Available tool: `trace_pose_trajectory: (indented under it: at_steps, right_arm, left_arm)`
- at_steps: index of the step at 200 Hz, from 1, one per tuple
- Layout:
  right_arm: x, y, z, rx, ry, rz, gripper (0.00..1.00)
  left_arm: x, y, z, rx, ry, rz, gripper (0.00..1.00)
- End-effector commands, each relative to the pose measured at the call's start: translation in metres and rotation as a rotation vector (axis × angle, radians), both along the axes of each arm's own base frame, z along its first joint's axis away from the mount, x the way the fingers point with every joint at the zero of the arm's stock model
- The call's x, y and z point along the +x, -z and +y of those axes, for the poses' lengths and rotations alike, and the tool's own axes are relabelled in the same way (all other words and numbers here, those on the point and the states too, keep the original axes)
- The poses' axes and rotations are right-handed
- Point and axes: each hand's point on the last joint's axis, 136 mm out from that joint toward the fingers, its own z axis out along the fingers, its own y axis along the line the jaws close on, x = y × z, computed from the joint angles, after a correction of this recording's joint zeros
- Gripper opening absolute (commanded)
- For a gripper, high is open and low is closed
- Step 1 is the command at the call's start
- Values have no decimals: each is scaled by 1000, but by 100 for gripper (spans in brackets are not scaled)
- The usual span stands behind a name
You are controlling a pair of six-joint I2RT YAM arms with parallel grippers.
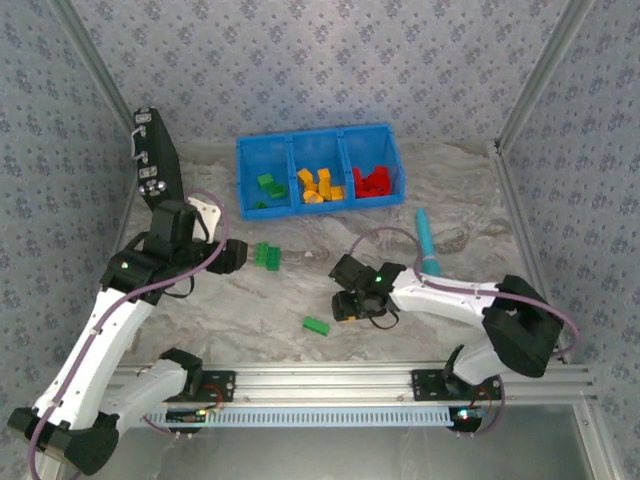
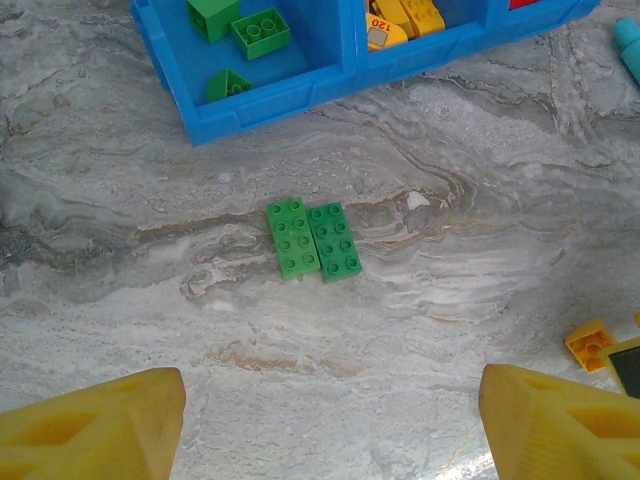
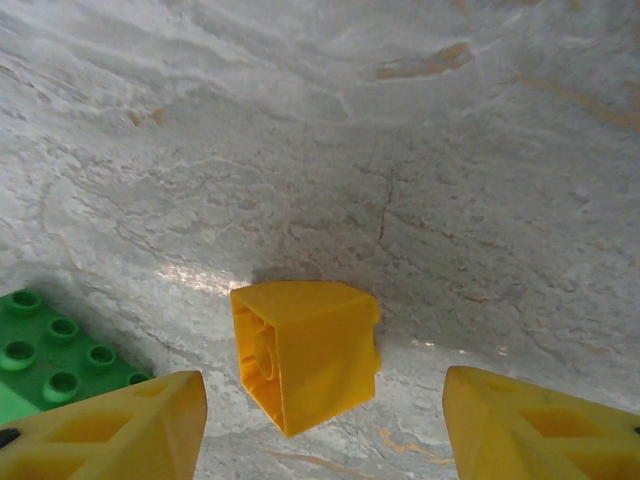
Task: Sort the legos into containers by color
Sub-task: Pick up the lego from the bottom-center of the table.
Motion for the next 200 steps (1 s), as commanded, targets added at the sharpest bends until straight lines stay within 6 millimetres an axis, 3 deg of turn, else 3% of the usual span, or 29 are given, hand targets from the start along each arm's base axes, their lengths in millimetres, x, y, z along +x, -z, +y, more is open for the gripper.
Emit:
trace_pose_trajectory:
  at_steps: [1, 86, 135, 165, 200]
  right_arm:
    - [-1, -1, 1, -46, -2, 18, 65]
    - [-7, 18, -2, -136, -27, 87, 61]
    - [-8, 25, -5, -153, -25, 104, 49]
    - [-5, 22, -4, -156, -28, 105, 38]
    - [14, 4, 1, -132, -34, 79, 32]
  left_arm:
    - [-6, -3, 1, 0, 19, -17, 77]
    - [-10, -1, 6, 12, 6, -19, 78]
    - [-13, -1, 9, 16, 0, -28, 78]
    - [-13, -3, 8, 15, 8, -29, 78]
    - [-12, 0, 8, 23, 10, -25, 78]
